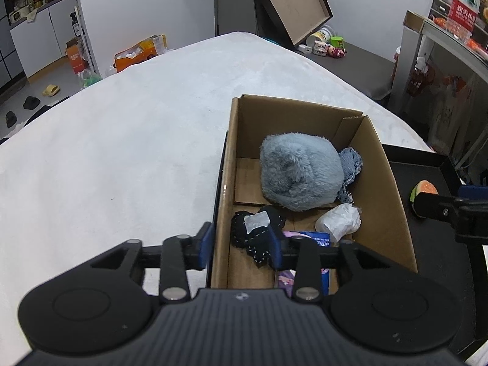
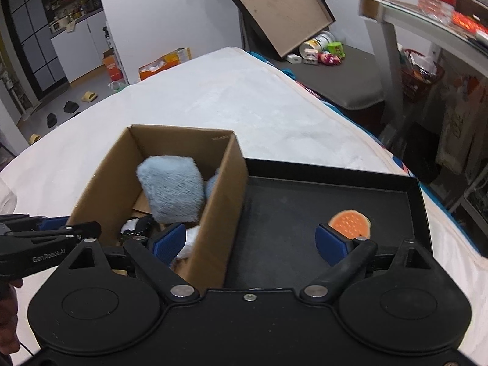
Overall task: Organize soft objects
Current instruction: 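Open the right gripper to drop the cloth beside the grey plush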
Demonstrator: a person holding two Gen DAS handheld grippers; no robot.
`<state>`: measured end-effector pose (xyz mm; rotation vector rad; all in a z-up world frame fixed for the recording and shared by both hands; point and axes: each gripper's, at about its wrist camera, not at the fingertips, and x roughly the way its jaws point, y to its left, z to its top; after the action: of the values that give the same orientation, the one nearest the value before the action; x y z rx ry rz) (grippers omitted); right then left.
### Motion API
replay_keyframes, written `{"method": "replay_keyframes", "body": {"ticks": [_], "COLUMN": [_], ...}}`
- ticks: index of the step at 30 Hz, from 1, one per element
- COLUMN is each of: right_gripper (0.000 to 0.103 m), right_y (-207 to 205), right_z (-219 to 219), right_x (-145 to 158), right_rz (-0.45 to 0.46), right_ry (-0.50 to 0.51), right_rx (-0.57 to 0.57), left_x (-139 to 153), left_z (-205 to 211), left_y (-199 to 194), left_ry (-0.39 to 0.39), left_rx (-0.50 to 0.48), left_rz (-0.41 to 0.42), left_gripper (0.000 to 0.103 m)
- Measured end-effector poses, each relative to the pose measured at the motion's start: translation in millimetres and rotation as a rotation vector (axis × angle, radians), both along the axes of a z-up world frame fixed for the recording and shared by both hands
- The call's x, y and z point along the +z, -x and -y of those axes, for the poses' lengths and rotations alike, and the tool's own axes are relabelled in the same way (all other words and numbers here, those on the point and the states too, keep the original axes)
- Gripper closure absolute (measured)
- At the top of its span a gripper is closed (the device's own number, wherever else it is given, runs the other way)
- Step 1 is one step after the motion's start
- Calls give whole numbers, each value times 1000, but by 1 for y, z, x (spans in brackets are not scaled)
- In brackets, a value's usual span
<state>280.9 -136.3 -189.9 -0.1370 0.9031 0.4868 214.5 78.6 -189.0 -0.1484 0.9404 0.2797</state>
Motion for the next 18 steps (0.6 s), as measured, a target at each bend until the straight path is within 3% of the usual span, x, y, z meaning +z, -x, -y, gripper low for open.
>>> {"method": "replay_keyframes", "body": {"ticks": [11, 18], "right_gripper": [10, 10], "right_y": [-15, -27], "right_z": [36, 56], "right_x": [-22, -39], "right_rz": [-42, -60], "right_ry": [-7, -12], "right_rx": [-67, -115], "left_x": [-4, -11], "left_z": [16, 24], "left_y": [-15, -25], "left_ry": [-39, -53], "left_rx": [-9, -17], "left_rz": [-49, -78], "left_gripper": [27, 24]}}
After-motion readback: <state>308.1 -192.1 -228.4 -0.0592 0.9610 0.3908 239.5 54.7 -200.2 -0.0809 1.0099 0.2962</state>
